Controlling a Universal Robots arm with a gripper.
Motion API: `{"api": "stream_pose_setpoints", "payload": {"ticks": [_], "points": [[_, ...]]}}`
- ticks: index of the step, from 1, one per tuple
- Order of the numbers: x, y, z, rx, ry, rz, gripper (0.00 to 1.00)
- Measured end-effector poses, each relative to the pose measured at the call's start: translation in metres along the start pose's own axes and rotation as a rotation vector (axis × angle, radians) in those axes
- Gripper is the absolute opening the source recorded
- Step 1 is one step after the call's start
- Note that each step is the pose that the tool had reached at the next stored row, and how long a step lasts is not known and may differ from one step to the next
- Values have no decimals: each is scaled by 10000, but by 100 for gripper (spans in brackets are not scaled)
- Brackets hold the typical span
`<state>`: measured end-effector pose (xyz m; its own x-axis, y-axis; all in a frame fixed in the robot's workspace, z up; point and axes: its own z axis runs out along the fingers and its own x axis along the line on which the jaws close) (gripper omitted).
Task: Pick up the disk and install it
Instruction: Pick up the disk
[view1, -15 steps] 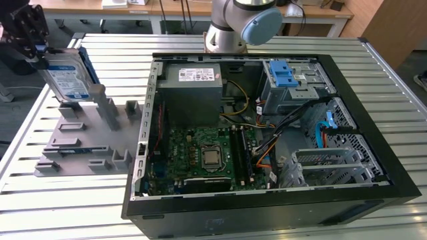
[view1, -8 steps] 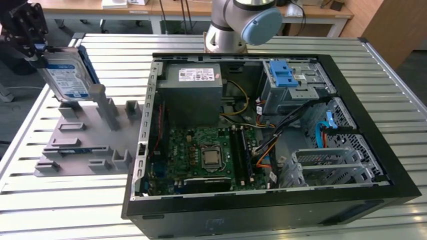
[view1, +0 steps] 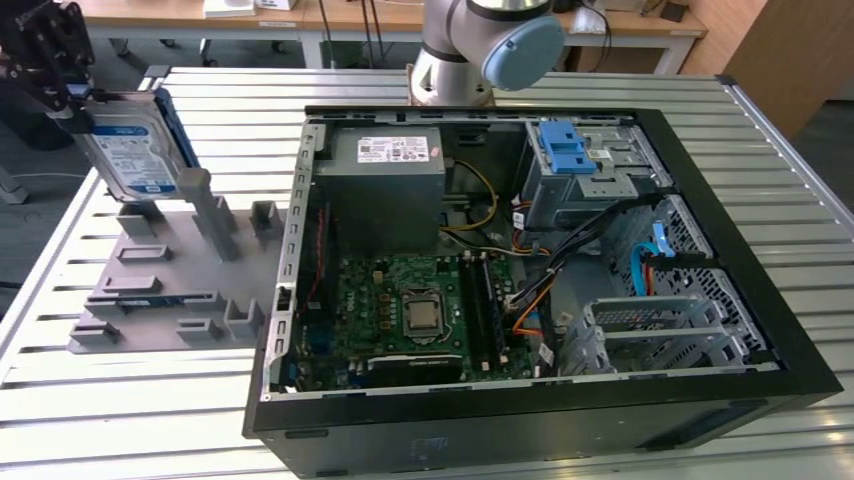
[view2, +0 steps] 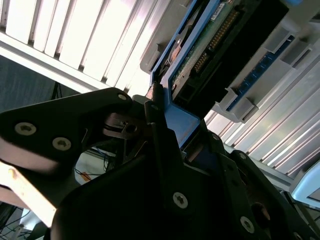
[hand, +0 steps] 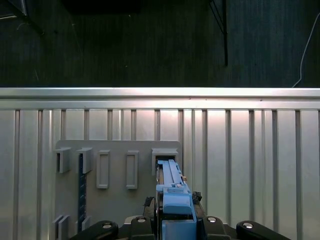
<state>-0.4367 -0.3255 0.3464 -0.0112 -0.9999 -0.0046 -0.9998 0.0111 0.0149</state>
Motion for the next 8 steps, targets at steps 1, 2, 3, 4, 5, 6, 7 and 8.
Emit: {"api": "stream_pose_setpoints", "payload": {"ticks": [1,2,3,4,5,6,7,8], "points": [[0,0,-4,0,0,0,36],[0,0,-8,1,1,0,36],[-1,0,-14,-1,2,0,36],[-1,0,-18,-1,3,0,36],[-1,0,-23,-1,4,0,36],[-2,0,-28,-1,4,0,36],[-2,0,-32,0,5,0,36],[-2,1,-37,0,5,0,36]]}}
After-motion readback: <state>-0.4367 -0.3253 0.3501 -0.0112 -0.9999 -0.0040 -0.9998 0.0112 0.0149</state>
